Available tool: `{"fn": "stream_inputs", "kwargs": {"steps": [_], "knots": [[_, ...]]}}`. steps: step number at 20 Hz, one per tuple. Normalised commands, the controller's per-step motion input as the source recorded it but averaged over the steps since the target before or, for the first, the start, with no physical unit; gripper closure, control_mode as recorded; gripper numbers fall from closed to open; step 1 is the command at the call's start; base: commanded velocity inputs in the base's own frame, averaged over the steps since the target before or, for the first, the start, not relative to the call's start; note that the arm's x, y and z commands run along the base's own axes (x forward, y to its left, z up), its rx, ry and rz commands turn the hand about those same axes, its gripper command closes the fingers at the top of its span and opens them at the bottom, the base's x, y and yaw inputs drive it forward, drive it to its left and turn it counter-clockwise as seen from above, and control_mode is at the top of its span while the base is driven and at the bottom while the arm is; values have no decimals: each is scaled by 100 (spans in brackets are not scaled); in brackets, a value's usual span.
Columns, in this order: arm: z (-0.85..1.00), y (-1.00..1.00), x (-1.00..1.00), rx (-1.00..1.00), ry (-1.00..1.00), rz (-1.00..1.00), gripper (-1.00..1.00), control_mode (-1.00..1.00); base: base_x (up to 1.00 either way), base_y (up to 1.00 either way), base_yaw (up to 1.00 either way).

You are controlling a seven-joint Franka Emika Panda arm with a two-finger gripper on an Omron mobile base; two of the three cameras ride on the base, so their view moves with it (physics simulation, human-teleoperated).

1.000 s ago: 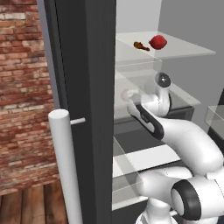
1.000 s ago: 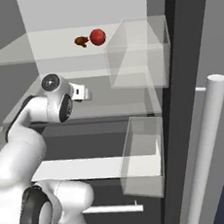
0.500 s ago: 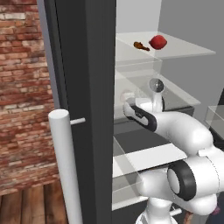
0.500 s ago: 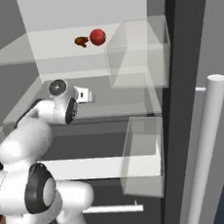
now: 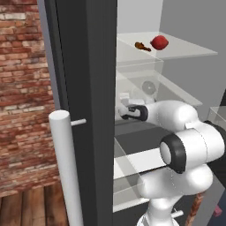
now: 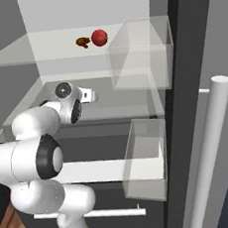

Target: Place one onion and one chicken drumstick in each tupperware on the nearby counter, to pack two identical lunches.

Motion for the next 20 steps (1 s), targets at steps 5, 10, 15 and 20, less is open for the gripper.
{"fn": "stream_inputs", "kwargs": {"steps": [5, 10, 15, 20], "knots": [[-6, 11, 55, 0, 2, 0, -100, -100, 0, 0, 0], [-19, 7, 49, 0, 4, 0, -100, -100, 0, 0, 0], [-40, 0, 11, 0, 17, -1, -100, -100, 0, 0, 0], [-73, 0, -10, 0, 15, -4, -100, -100, 0, 0, 0]]}}
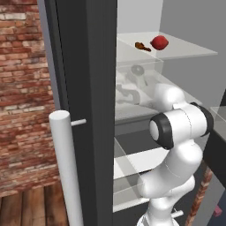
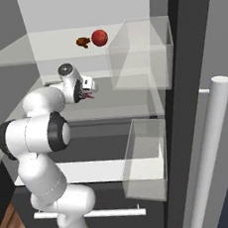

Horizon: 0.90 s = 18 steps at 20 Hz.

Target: Place one onion and one chicken drumstick in each tupperware on the nearby counter, to pack two identical lunches.

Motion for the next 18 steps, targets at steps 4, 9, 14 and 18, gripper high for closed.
{"fn": "stream_inputs", "kwargs": {"steps": [4, 9, 14, 18], "knots": [[-78, 0, -3, 0, 9, -3, -100, -100, 0, 0, 0], [-81, 0, 0, 0, 2, -2, 100, -100, 0, 0, 0], [-92, -20, -31, 0, 0, -8, 100, -100, 0, 0, 0], [-92, -43, -62, 0, -3, -14, 100, -100, 0, 0, 0]]}}
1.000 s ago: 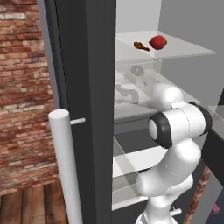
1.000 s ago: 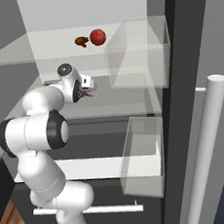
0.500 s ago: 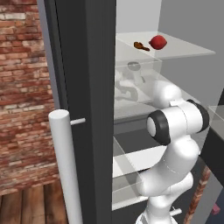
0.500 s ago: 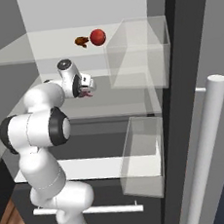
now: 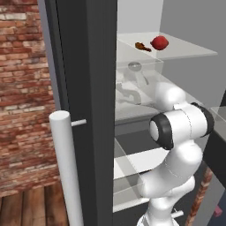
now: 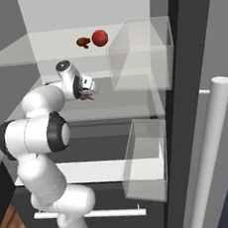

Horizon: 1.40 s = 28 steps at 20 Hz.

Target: Place one onion and one chicken drumstick in each tupperware on the nearby counter, to pack two identical lunches.

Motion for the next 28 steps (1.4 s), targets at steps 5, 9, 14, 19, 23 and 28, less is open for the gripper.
{"fn": "stream_inputs", "kwargs": {"steps": [5, 9, 14, 19, 23, 28], "knots": [[-89, -56, -97, 0, -7, -12, 100, -100, 0, 0, 0], [-12, -51, -100, 1, 0, 0, 100, -100, 0, 0, 0], [43, -35, -100, 0, 1, 0, 100, -100, 0, 0, 0], [58, -23, -100, 0, 6, 0, 100, -100, 0, 0, 0], [44, -7, -100, 0, 0, 4, 100, -100, 0, 0, 0], [46, -8, -100, 0, 0, 8, 100, -100, 0, 0, 0]]}}
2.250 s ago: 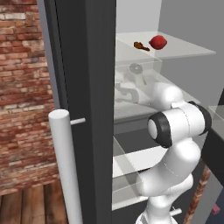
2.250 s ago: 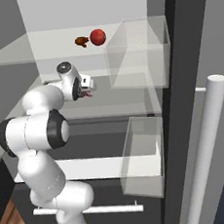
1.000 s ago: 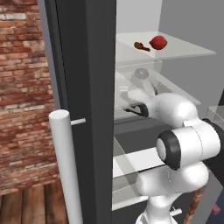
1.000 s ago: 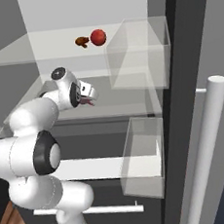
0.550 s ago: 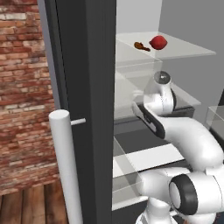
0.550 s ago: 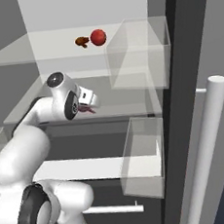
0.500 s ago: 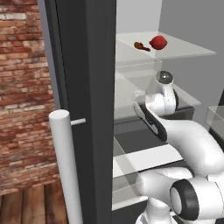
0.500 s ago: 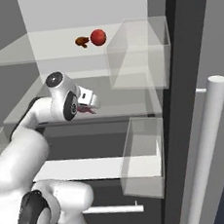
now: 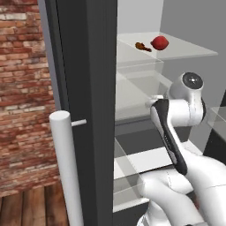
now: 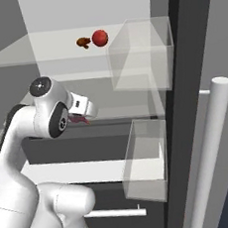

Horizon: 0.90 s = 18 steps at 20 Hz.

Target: Place one onion and one chicken drumstick in each tupperware on the nearby counter, to pack two identical lunches.

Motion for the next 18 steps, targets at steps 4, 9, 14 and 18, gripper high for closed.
{"fn": "stream_inputs", "kwargs": {"steps": [4, 9, 14, 18], "knots": [[49, -10, -100, 0, 0, 12, 100, -100, 0, 0, 0], [57, 0, -100, 0, 0, 10, 100, -100, 0, 0, 0], [26, 0, -60, 0, 0, 8, 100, 100, -40, 0, 6], [0, 0, 0, 0, 0, 0, 100, 100, -100, 0, 11]]}}
